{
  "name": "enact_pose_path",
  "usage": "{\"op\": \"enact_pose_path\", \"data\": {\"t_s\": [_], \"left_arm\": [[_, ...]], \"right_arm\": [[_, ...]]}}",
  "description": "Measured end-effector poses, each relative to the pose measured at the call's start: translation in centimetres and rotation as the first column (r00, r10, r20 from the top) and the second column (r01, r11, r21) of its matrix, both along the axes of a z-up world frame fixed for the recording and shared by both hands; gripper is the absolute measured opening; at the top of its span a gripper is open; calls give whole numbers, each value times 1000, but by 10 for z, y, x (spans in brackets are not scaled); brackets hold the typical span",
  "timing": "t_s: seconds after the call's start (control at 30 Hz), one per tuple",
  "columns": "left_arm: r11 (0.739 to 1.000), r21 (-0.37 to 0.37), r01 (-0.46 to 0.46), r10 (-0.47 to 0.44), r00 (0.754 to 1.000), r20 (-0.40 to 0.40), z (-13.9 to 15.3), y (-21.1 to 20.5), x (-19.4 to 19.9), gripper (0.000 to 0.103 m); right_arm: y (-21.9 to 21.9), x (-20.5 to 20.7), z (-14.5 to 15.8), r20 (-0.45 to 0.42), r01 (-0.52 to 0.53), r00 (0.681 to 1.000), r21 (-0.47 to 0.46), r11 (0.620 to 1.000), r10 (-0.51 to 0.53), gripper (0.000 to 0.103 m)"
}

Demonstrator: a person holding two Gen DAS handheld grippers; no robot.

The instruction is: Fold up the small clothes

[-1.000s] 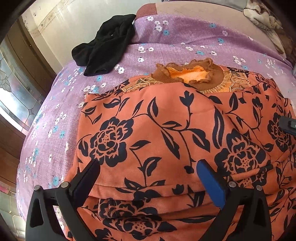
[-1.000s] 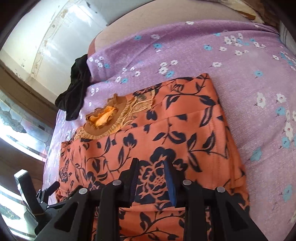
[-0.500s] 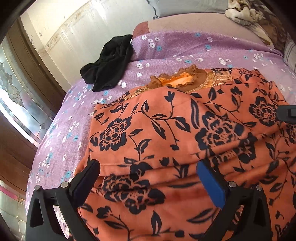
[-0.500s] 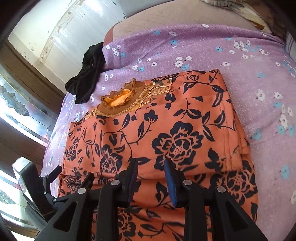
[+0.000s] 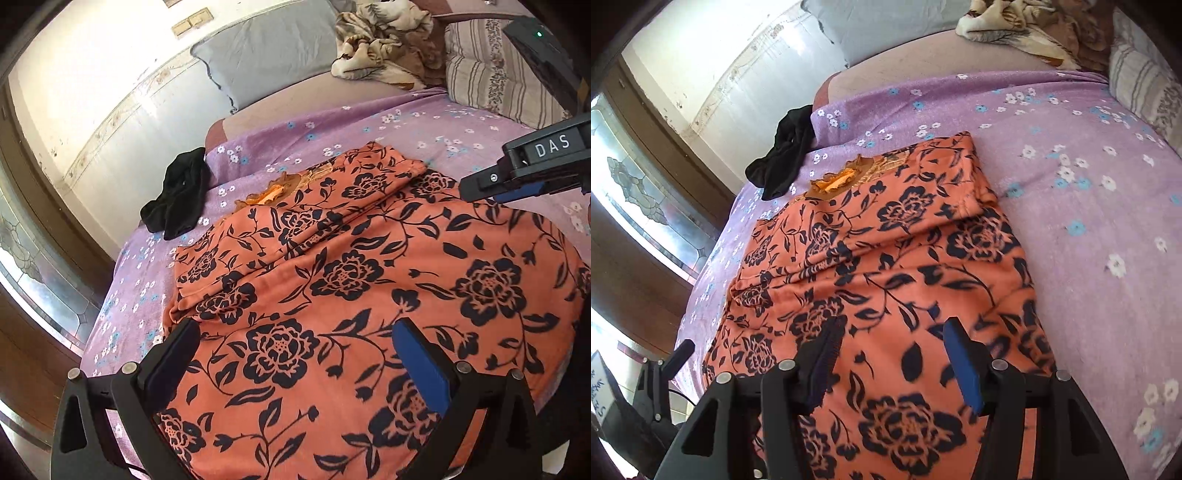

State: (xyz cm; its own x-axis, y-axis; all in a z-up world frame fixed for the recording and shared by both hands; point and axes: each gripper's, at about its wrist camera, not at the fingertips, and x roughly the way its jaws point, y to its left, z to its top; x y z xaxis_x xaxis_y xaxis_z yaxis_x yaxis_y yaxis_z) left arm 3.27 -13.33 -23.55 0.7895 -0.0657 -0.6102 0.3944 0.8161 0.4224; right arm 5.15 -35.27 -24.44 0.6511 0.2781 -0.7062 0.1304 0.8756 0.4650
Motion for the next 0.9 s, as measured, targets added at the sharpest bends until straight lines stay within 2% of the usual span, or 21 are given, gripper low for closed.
{"op": "enact_pose_path", "data": {"t_s": [0.1,0.23,0.33,0.57,0.9], "left_arm": [[1000,3,4,-4,1000,-3,2,3,-13,103],[998,-47,-42,39,997,-66,6,10,-16,103],[995,-59,-82,77,994,-72,12,13,-17,103],[985,-90,-146,138,987,-86,23,17,-11,103],[985,-77,-154,146,985,-93,13,25,-20,103]], "right_arm": [[-23,-36,-3,43,52,998,77,996,-56,61],[-44,-58,2,119,97,986,170,981,-118,63],[-45,-57,5,139,113,982,129,985,-131,63],[-44,-46,-4,114,82,989,125,989,-96,64],[-43,-46,-6,108,70,991,124,990,-84,64]]}}
